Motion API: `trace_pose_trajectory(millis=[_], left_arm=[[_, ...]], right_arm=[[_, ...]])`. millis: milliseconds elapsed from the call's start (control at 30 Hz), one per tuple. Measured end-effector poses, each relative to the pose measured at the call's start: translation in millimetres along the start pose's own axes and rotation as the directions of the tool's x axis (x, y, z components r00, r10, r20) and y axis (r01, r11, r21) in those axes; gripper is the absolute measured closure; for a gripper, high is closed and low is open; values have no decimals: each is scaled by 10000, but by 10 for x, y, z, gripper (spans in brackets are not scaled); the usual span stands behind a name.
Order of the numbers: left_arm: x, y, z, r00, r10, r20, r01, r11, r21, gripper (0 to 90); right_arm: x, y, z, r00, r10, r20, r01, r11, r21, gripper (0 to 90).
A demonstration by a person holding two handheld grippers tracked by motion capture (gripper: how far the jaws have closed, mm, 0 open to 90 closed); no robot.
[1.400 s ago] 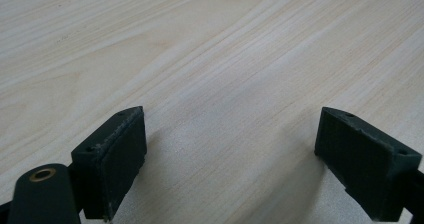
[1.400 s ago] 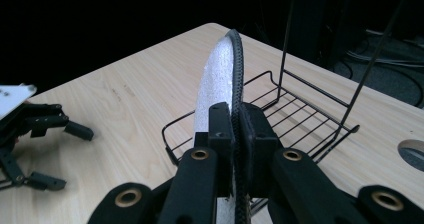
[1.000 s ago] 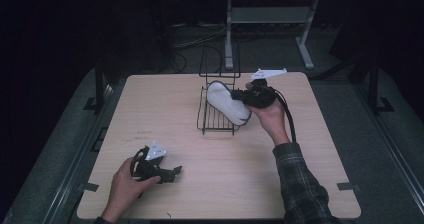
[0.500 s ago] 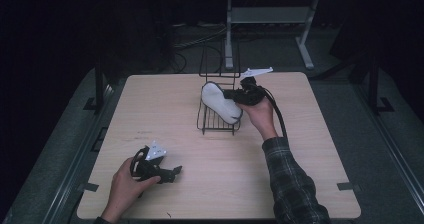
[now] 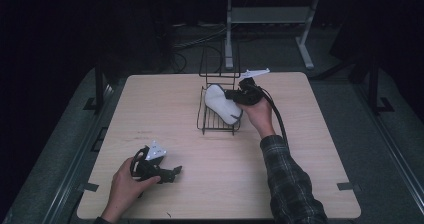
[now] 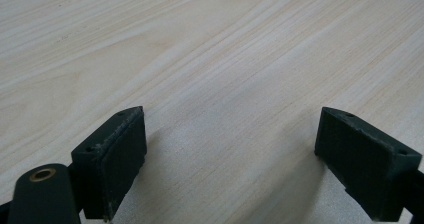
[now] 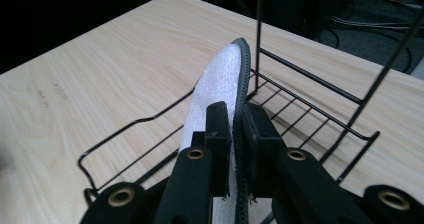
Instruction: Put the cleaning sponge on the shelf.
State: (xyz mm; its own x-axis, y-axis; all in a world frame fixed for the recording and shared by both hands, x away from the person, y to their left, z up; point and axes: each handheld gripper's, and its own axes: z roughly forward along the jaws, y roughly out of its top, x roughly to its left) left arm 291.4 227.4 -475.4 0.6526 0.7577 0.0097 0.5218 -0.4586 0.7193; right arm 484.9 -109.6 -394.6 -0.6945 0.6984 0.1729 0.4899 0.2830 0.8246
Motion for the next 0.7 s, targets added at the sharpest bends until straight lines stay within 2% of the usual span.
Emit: trace_pose_trajectory(millis=[267, 533, 700], left_arm=[[0, -1, 2, 10000, -5, 5, 5, 10000, -14, 124], [-1, 0, 1, 10000, -6, 2, 6, 10000, -8, 124], [-1, 0, 1, 10000, -8, -9, 8, 10000, -11, 124]], right_arm=[[-72, -45, 54, 9987, 59, 504, -65, 9999, 121, 791], [-142, -91, 92, 9976, 265, 643, -281, 9993, 243, 778], [-168, -110, 102, 9966, 268, 783, -300, 9988, 400, 724]])
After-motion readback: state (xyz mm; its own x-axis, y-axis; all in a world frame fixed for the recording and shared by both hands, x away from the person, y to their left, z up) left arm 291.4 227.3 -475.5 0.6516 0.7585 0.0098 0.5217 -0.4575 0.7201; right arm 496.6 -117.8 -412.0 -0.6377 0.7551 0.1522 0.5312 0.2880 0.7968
